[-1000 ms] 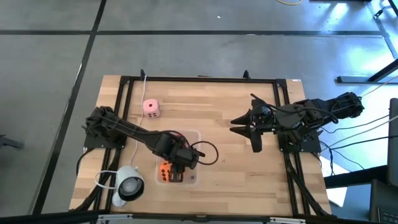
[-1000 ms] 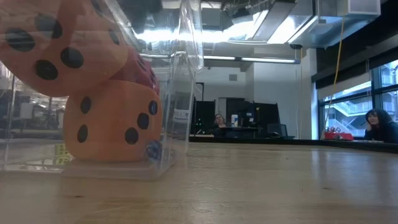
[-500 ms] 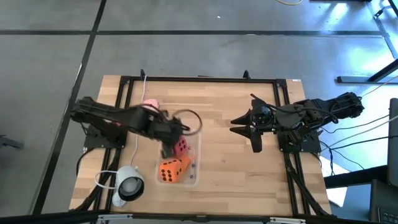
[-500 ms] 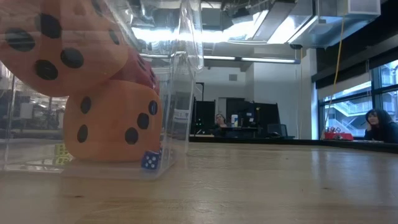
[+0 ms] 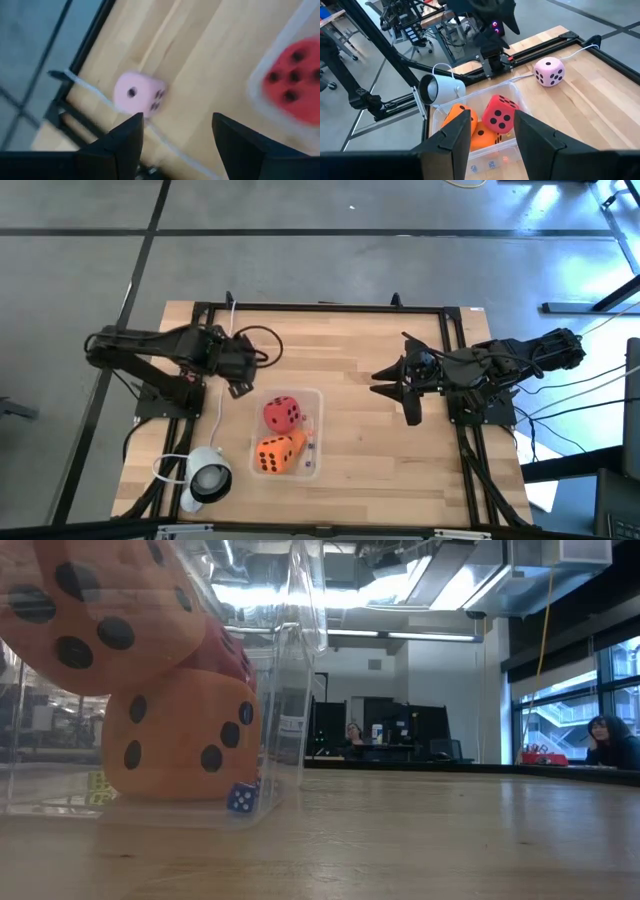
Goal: Pick & Place Dice
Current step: Put the large pink die on the bin
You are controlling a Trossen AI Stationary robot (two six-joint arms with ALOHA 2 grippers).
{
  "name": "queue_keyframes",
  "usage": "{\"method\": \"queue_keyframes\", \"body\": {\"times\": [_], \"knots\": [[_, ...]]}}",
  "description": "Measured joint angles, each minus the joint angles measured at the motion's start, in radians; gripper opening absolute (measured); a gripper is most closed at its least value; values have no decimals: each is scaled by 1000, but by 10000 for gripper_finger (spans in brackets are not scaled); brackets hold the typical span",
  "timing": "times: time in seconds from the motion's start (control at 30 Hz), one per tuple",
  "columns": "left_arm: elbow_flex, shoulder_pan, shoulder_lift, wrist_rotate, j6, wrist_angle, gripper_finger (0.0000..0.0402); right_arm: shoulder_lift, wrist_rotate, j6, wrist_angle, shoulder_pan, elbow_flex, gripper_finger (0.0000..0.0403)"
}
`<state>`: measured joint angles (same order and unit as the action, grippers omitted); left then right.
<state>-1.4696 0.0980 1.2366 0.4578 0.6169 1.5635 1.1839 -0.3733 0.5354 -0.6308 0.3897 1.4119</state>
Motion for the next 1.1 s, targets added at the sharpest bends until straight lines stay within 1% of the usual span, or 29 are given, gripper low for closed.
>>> {"method": "queue_keyframes", "body": {"times": [0.13, 0.23, 0.33, 0.43, 0.57, 0.63, 0.8, 0.93, 1.1], "knots": [[93, -40, -7, 54, -34, 7, 235, 0, -1, -1, -1, 0, 0, 149], [173, -112, -3, 20, -60, 6, 247, 0, -1, -2, 0, 0, 0, 149], [250, -182, 4, -26, -71, 8, 271, 0, -3, -13, 2, 0, 0, 149], [319, -237, 22, -31, -84, -12, 300, 0, -4, -17, 2, 0, 0, 149], [392, -301, 41, -35, -167, -115, 340, 0, -5, -19, 2, 0, 0, 148], [415, -330, 57, -41, -211, -161, 356, 0, -8, -18, 2, 0, 0, 148], [420, -385, 124, -59, -328, -200, 383, 0, -9, 0, 2, 0, 0, 148], [420, -411, 176, -61, -467, -262, 392, 0, -11, 4, 2, 0, 0, 148], [420, -431, 239, -55, -555, -305, 392, 0, -11, 26, 2, 0, 0, 148]]}}
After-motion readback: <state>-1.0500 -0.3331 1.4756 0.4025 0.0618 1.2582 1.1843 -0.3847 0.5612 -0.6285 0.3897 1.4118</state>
